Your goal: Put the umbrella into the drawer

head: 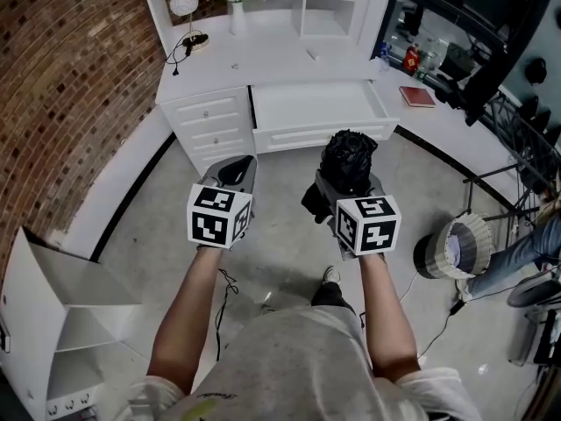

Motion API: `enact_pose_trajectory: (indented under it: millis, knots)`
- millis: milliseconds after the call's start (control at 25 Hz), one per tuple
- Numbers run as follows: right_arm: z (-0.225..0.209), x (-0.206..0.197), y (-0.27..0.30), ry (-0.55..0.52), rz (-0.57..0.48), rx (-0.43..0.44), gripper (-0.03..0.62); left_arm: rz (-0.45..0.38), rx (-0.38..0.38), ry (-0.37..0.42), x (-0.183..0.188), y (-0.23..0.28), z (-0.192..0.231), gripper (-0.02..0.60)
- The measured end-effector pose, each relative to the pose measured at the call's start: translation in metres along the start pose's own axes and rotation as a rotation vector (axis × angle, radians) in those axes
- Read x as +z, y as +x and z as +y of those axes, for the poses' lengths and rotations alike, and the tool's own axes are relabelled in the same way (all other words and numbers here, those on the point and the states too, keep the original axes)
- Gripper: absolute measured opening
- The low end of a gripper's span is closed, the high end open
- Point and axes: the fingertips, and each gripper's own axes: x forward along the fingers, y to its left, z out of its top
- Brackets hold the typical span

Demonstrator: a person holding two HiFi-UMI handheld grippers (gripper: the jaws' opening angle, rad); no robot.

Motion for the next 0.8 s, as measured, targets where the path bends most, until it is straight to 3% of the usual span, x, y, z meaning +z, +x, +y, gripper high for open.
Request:
enact_pose_trajectory:
  millis: [800]
  knots:
    - [-0.093,0.000,0.049,0.022,0.011,0.087,0.255,0.057,0.053,0.004,0.018,0.097,-0.026,-0.003]
